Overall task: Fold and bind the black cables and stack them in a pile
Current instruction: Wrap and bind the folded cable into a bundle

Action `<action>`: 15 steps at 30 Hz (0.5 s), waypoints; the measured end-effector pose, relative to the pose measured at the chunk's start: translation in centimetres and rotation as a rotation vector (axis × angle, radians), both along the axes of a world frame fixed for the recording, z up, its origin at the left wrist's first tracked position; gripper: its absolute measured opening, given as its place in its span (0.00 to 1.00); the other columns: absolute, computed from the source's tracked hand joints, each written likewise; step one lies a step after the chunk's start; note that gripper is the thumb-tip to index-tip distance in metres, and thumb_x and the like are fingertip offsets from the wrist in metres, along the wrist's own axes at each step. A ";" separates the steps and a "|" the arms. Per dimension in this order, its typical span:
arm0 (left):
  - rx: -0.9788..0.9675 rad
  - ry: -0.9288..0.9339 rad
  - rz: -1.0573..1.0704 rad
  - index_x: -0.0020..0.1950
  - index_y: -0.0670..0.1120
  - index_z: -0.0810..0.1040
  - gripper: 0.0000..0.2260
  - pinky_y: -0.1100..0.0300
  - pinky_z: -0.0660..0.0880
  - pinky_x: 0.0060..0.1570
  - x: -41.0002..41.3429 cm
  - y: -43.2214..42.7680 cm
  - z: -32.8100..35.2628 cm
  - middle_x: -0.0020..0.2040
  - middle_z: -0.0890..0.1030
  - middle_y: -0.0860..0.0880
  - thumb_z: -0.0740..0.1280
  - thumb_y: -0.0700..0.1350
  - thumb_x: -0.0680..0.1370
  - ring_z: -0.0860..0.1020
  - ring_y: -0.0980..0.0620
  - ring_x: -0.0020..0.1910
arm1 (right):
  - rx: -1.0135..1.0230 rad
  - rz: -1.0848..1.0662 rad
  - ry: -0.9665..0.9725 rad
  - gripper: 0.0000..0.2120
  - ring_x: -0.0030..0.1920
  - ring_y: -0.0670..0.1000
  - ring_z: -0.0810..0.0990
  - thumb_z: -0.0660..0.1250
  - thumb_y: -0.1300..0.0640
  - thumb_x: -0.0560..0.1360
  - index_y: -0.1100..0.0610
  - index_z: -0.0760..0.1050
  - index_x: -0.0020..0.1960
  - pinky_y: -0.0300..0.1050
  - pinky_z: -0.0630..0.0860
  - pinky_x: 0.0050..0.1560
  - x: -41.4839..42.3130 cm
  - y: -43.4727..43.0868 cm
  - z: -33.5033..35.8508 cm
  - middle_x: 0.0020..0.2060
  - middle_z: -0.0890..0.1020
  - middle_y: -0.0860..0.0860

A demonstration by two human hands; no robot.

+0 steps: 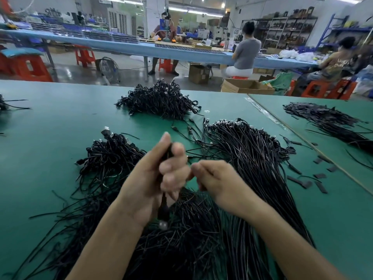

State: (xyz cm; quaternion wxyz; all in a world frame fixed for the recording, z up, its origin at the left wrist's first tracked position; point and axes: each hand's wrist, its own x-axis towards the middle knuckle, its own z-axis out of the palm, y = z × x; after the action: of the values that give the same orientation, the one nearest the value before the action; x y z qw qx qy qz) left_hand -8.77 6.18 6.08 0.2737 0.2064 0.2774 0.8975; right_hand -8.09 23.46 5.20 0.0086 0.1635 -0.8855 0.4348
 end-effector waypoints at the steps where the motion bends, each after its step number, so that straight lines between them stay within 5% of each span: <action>1: 0.037 -0.011 0.087 0.43 0.44 0.85 0.19 0.70 0.75 0.28 -0.1 0.1 0.0 0.30 0.77 0.53 0.60 0.53 0.80 0.77 0.59 0.28 | 0.056 0.018 -0.019 0.15 0.28 0.45 0.71 0.59 0.45 0.82 0.43 0.77 0.40 0.45 0.70 0.29 0.4 -0.4 -0.4 0.30 0.77 0.47; 3: -0.016 0.034 0.329 0.50 0.42 0.87 0.19 0.67 0.80 0.39 -0.3 0.5 -0.3 0.40 0.84 0.48 0.60 0.52 0.81 0.84 0.54 0.41 | 0.169 0.065 -0.031 0.13 0.30 0.46 0.72 0.59 0.52 0.84 0.46 0.75 0.42 0.47 0.71 0.33 1.1 -0.9 -0.8 0.32 0.78 0.47; 6: -0.376 0.237 0.645 0.58 0.42 0.81 0.16 0.63 0.79 0.51 -0.6 1.6 -1.4 0.52 0.86 0.44 0.60 0.48 0.80 0.84 0.47 0.54 | 0.303 0.144 -0.008 0.14 0.32 0.45 0.73 0.56 0.61 0.80 0.47 0.71 0.40 0.43 0.70 0.33 2.3 -1.1 0.1 0.34 0.77 0.46; 12: -1.060 0.617 0.646 0.46 0.49 0.83 0.14 0.61 0.80 0.43 -0.3 1.9 -2.2 0.40 0.86 0.54 0.60 0.46 0.84 0.83 0.57 0.40 | 0.270 0.137 0.095 0.09 0.34 0.44 0.76 0.66 0.53 0.80 0.50 0.78 0.41 0.38 0.70 0.36 2.4 1.5 2.4 0.33 0.78 0.43; 15: -1.119 0.635 0.460 0.36 0.44 0.79 0.20 0.55 0.77 0.34 0.2 2.1 -1.8 0.30 0.82 0.50 0.58 0.48 0.84 0.79 0.51 0.30 | 0.156 0.132 0.148 0.07 0.38 0.43 0.82 0.71 0.55 0.77 0.52 0.82 0.40 0.40 0.77 0.42 2.3 2.1 2.7 0.34 0.83 0.43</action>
State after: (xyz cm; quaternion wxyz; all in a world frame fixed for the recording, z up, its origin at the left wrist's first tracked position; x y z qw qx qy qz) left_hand -8.55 8.30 4.30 0.0468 0.2231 0.8034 0.5501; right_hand -5.82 25.56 7.88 0.0326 0.2535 -0.9009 0.3508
